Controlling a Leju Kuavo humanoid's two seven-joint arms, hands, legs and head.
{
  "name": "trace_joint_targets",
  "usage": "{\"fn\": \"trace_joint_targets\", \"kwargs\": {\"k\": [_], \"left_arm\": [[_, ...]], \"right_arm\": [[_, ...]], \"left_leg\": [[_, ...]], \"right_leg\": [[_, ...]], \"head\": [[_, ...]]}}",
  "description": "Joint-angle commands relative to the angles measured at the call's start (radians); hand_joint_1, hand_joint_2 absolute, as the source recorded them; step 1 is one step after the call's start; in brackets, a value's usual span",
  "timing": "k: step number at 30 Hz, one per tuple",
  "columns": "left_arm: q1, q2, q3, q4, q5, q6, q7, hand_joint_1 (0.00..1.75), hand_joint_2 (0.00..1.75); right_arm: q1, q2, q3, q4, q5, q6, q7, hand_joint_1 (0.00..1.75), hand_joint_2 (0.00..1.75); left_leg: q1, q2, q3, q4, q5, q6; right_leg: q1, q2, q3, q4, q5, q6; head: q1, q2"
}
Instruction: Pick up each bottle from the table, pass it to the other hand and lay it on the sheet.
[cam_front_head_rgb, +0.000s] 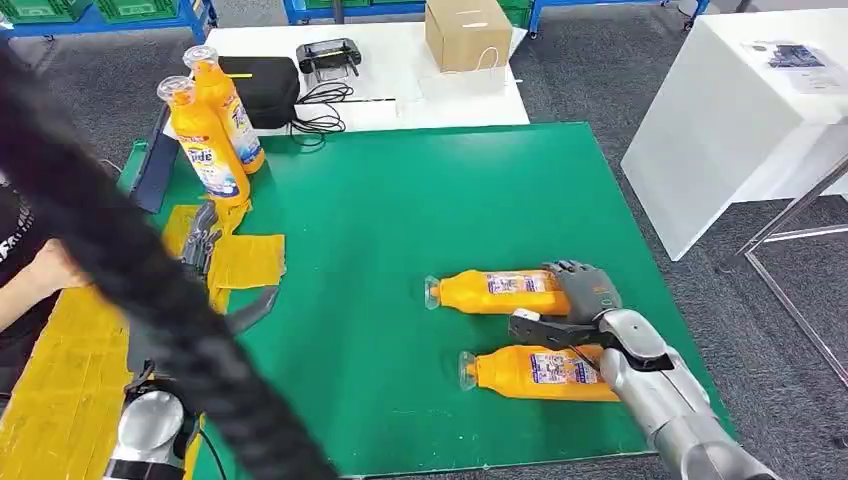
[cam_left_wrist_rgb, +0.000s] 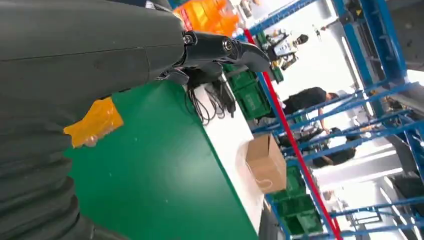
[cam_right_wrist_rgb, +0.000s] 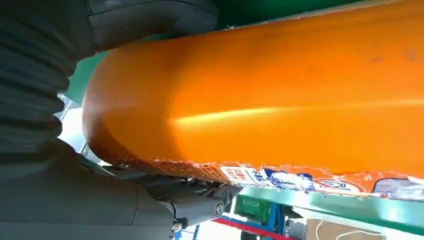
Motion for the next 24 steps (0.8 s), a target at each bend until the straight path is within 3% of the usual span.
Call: {"fn": "trace_joint_targets", "kwargs": {"k": [1,4,7,16,17,18,24], "left_arm": [[0.029,-0.011,-0.069,-0.007,0.139,-0.156,0.029,0.00,1.75],[0.035,-0.009,-0.111,0.014,0.153,-0.182,0.039,0.00,1.75],[0.021,-0.015,-0.154,0.064,0.157,-0.195,0.057,0.00,1.75],[-0.012,-0.019,-0.210,0.122,0.167,-0.198,0.068,0.00,1.75],[-0.014,-0.019,-0.211,0.123,0.169,-0.198,0.068,0.00,1.75],[-0.026,-0.013,-0.222,0.135,0.195,-0.209,0.069,0.00,1.75],[-0.031,-0.006,-0.226,0.139,0.204,-0.209,0.069,0.00,1.75]], "right_arm": [[0.098,0.198,-0.105,-0.215,-0.146,-0.101,-0.029,1.75,1.75],[0.158,0.298,-0.164,-0.350,-0.325,-0.132,-0.102,1.75,1.75],[0.183,0.374,-0.169,-0.414,-0.406,-0.169,-0.118,1.75,1.75],[0.188,0.426,-0.115,-0.432,-0.545,-0.134,-0.178,1.75,1.75],[0.192,0.436,-0.105,-0.427,-0.539,-0.139,-0.173,1.68,1.75],[0.192,0.424,-0.055,-0.421,-0.578,-0.092,-0.214,1.69,1.75],[0.192,0.423,-0.022,-0.405,-0.580,-0.093,-0.221,1.69,1.75]], "left_leg": [[0.002,0.004,0.004,-0.001,-0.003,-0.001],[0.002,0.004,0.004,0.000,-0.004,-0.002],[0.002,0.003,0.002,0.000,-0.004,-0.002],[0.001,-0.001,-0.001,0.000,-0.001,0.000],[0.001,-0.002,-0.002,-0.001,0.000,0.000],[0.001,-0.001,-0.002,0.000,-0.001,0.000],[0.001,-0.001,0.000,0.000,-0.002,-0.001]], "right_leg": [[0.002,0.002,0.003,-0.002,-0.001,-0.002],[0.002,0.002,0.003,0.000,-0.003,-0.002],[0.002,0.002,0.002,0.000,-0.003,-0.002],[0.001,-0.002,0.000,0.000,-0.002,-0.001],[0.000,-0.002,-0.002,0.000,-0.002,-0.001],[0.001,-0.001,-0.001,0.000,-0.002,-0.001],[0.001,-0.002,0.001,-0.001,-0.002,-0.001]], "head": [[0.000,0.000],[0.000,0.000],[0.000,0.000],[0.000,0.000],[0.000,0.000],[0.000,0.000],[0.000,0.000]]}}
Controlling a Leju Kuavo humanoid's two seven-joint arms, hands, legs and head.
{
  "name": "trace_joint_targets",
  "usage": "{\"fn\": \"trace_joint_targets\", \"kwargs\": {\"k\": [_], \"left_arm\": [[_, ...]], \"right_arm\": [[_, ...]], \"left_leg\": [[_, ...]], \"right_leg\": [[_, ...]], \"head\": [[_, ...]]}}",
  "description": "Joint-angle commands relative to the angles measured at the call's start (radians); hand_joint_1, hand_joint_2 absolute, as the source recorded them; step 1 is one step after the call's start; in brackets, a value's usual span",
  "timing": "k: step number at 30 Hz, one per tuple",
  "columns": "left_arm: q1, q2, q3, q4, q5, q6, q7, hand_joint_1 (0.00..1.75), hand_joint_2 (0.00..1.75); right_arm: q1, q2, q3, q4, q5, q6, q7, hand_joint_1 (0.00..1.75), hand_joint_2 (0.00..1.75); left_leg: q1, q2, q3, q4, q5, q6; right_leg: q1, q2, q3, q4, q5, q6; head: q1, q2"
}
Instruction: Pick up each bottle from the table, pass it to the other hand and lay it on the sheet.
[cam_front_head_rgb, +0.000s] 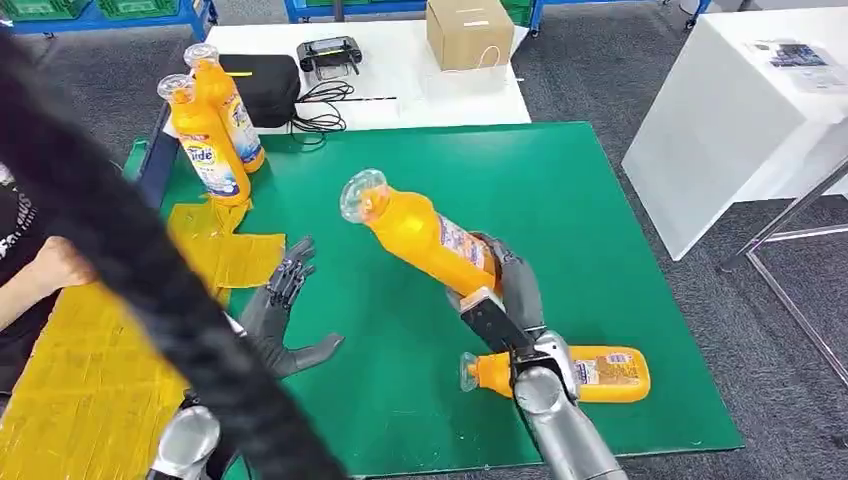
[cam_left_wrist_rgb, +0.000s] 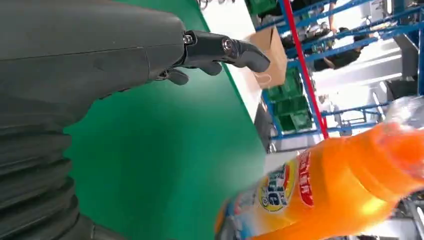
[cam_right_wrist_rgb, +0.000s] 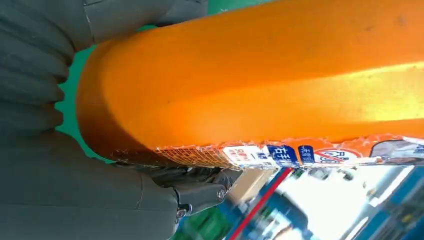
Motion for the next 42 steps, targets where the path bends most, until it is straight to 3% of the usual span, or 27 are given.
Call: {"fn": "trace_joint_targets", "kwargs": {"k": [1,12,42], "left_arm": [[-0.051,0.009,-0.041,0.091,0.014,-0.005,0.006,0.00,1.75],[-0.076,0.006,-0.047,0.103,0.112,-0.042,0.015,0.00,1.75],[-0.056,0.024,-0.096,0.002,0.204,-0.093,-0.023,0.00,1.75]], "right_arm": [[-0.012,0.018,0.067,0.014,-0.016,0.009,-0.012,1.69,1.75],[-0.025,0.061,0.308,0.160,-0.044,0.164,-0.048,1.75,1.75],[-0.034,0.064,0.403,0.271,-0.075,0.154,-0.051,1.75,1.75]], "left_leg": [[0.001,0.000,0.003,0.000,-0.001,-0.001],[0.003,0.003,0.006,0.000,-0.003,-0.001],[0.003,0.000,0.004,0.000,-0.003,-0.001]], "right_leg": [[0.001,-0.001,0.004,-0.001,-0.001,-0.001],[0.003,0.001,0.006,-0.002,-0.002,-0.002],[0.003,-0.002,0.006,-0.002,-0.002,-0.001]], "head": [[0.000,0.000],[0.000,0.000],[0.000,0.000]]}}
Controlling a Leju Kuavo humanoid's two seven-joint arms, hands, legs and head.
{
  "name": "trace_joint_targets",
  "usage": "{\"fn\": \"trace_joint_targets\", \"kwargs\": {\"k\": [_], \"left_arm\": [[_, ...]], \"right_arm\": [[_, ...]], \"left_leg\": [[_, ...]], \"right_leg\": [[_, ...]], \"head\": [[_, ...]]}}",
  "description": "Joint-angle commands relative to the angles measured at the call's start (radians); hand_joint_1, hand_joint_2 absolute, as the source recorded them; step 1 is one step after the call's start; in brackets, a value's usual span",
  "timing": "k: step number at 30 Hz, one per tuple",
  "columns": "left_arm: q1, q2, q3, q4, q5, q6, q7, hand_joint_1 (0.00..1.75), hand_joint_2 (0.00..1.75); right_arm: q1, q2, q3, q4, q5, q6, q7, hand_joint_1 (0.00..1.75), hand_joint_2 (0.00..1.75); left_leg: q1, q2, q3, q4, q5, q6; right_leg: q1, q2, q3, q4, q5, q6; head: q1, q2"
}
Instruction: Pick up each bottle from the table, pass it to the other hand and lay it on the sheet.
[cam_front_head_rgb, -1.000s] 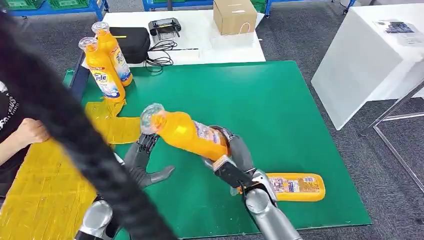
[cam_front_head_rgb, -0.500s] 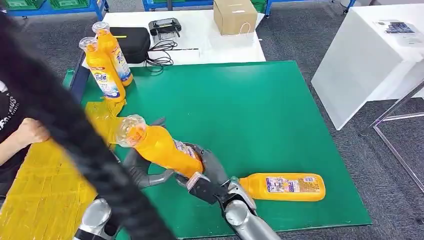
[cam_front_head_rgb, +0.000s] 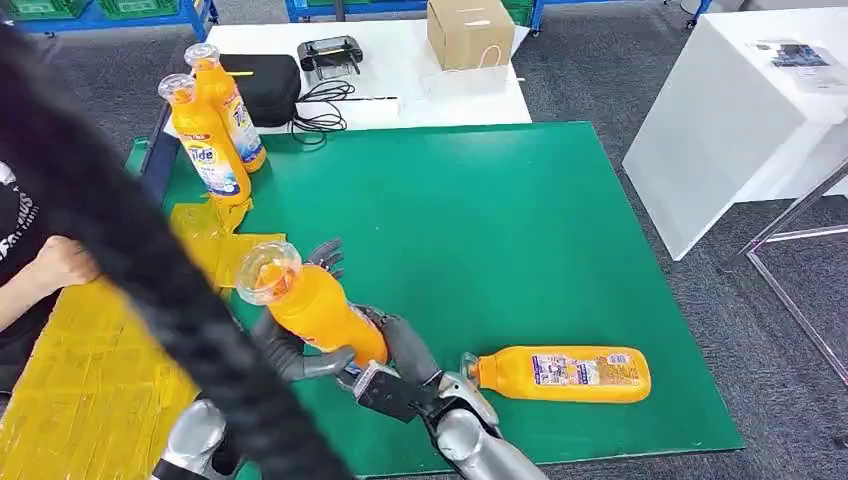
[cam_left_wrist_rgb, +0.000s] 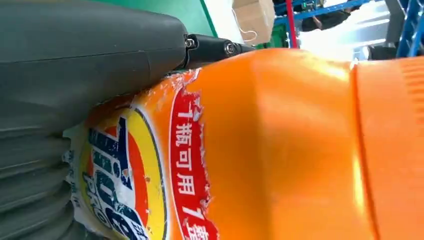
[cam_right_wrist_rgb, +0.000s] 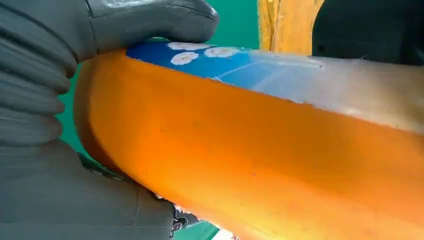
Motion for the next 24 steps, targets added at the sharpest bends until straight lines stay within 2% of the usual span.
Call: {"fn": "trace_joint_targets", "kwargs": {"k": [1,2,3,4,15,24], "left_arm": [[-0.027,0.016,-0.040,-0.023,0.034,-0.020,-0.012,0.00,1.75],[-0.026,0.015,-0.042,-0.021,0.034,-0.020,-0.012,0.12,1.75],[-0.023,0.012,-0.047,-0.015,0.034,-0.021,-0.012,1.50,1.75],[-0.023,0.011,-0.058,-0.005,0.030,-0.026,-0.012,1.75,1.75],[-0.028,0.004,-0.068,0.020,0.028,-0.028,-0.015,1.75,1.75],[-0.027,0.027,-0.049,-0.005,-0.020,0.006,-0.037,1.75,1.75]], "right_arm": [[-0.016,-0.017,0.052,0.087,0.001,-0.006,-0.007,1.75,1.75],[-0.017,-0.017,0.052,0.086,0.001,-0.007,-0.007,1.75,1.75],[-0.017,-0.016,0.053,0.084,0.001,-0.007,-0.008,1.75,1.75],[-0.015,-0.016,0.056,0.075,0.003,-0.008,-0.009,1.75,1.75],[-0.008,-0.020,0.069,0.036,0.006,-0.009,-0.011,1.75,1.75],[0.014,-0.040,0.032,-0.044,-0.010,-0.045,-0.022,1.75,1.75]], "left_leg": [[0.001,0.000,0.002,0.000,-0.001,0.000],[0.001,0.000,0.003,0.000,-0.002,0.000],[0.001,0.000,0.002,0.000,-0.001,0.000],[0.001,-0.001,0.003,0.000,-0.001,0.000],[0.001,-0.001,0.004,0.000,-0.002,0.000],[0.000,-0.001,0.001,0.000,-0.001,0.000]], "right_leg": [[0.001,-0.001,0.002,-0.001,-0.001,0.000],[0.001,-0.001,0.004,-0.001,-0.001,-0.001],[0.001,-0.001,0.003,-0.001,-0.001,-0.001],[0.001,-0.002,0.004,-0.001,-0.001,-0.001],[0.002,-0.002,0.005,-0.001,-0.002,-0.001],[0.000,-0.001,0.002,0.000,-0.001,0.000]], "head": [[0.000,0.000],[0.000,0.000],[0.000,0.000],[0.000,0.000],[0.000,0.000],[0.000,0.000]]}}
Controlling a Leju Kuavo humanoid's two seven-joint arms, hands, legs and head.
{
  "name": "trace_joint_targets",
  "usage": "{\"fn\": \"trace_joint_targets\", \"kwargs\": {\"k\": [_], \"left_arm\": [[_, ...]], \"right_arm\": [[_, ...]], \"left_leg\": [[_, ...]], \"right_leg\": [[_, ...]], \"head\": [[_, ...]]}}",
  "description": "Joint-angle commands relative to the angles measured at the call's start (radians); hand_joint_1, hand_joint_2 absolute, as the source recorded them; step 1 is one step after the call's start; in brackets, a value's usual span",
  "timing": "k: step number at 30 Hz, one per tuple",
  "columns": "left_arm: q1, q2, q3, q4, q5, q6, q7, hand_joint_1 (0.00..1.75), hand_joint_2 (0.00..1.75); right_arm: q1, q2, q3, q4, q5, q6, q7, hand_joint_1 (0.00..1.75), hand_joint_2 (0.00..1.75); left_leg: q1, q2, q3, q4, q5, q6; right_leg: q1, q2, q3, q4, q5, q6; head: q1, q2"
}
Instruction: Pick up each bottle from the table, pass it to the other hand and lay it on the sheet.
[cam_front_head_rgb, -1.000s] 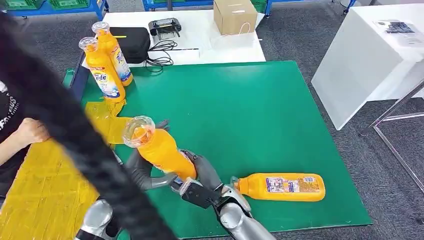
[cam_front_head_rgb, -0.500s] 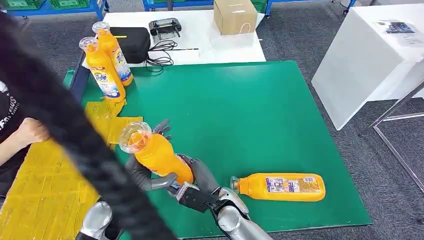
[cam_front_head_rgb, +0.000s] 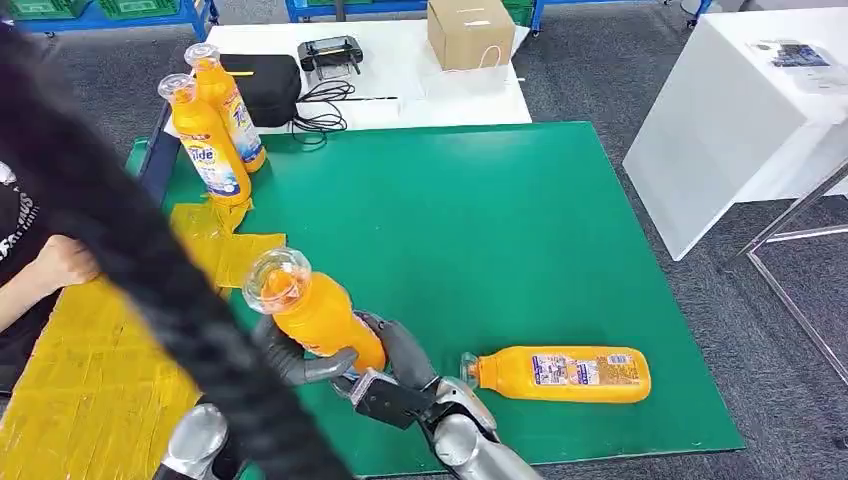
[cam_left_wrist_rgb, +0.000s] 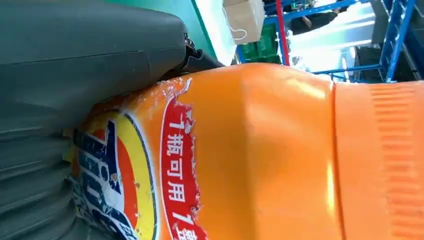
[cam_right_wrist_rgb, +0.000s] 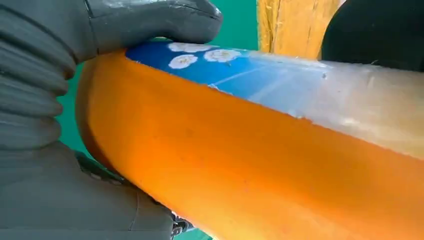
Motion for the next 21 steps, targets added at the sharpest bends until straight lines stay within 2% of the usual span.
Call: {"fn": "trace_joint_targets", "kwargs": {"k": [1,11,12,13,14,17,21], "left_arm": [[-0.038,0.022,-0.020,0.017,-0.020,0.020,-0.004,1.75,1.75],[-0.037,0.019,-0.022,0.017,-0.020,0.019,-0.004,1.75,1.75],[-0.037,0.019,-0.022,0.017,-0.020,0.019,-0.004,1.75,1.75],[-0.036,0.020,-0.016,0.009,-0.079,0.070,-0.027,1.75,1.75],[-0.036,0.023,-0.010,0.002,-0.119,0.106,-0.041,1.75,1.75],[-0.056,0.077,0.079,0.003,-0.330,0.273,-0.024,1.75,1.75],[-0.102,0.125,0.207,0.082,-0.521,0.343,0.036,1.75,1.75]], "right_arm": [[0.005,-0.038,0.010,-0.046,-0.002,-0.020,-0.011,1.75,1.75],[0.006,-0.036,0.012,-0.047,-0.002,-0.019,-0.011,1.75,1.75],[0.006,-0.036,0.012,-0.047,-0.002,-0.019,-0.011,1.61,1.75],[0.017,-0.035,0.000,-0.068,-0.009,-0.032,-0.021,0.86,1.75],[0.023,-0.035,-0.009,-0.081,-0.013,-0.044,-0.030,0.00,1.75],[0.079,-0.066,-0.056,-0.233,-0.018,-0.063,-0.035,0.00,1.75],[0.148,-0.097,-0.129,-0.397,0.006,-0.099,-0.047,0.00,1.75]], "left_leg": [[0.001,-0.001,0.003,0.001,-0.002,0.000],[0.001,0.000,0.003,0.000,-0.002,0.000],[0.001,0.000,0.002,0.000,-0.002,0.000],[0.001,0.000,0.003,0.000,-0.002,0.000],[0.000,0.000,0.002,0.000,-0.001,0.000],[0.000,-0.001,0.001,0.000,-0.001,0.000],[0.002,0.000,0.005,0.001,-0.004,-0.001]], "right_leg": [[0.001,-0.002,0.004,-0.001,-0.002,-0.001],[0.001,-0.001,0.004,-0.001,-0.001,-0.001],[0.001,-0.001,0.003,-0.001,-0.001,-0.001],[0.001,-0.001,0.004,-0.001,-0.002,-0.001],[0.001,-0.001,0.003,-0.001,-0.001,-0.001],[0.000,-0.002,0.002,0.000,-0.001,-0.001],[0.003,-0.002,0.007,-0.001,-0.003,-0.002]], "head": [[0.000,0.000],[0.000,0.000],[0.000,0.000],[0.000,0.000],[0.000,0.000],[0.000,0.000],[0.000,0.000]]}}
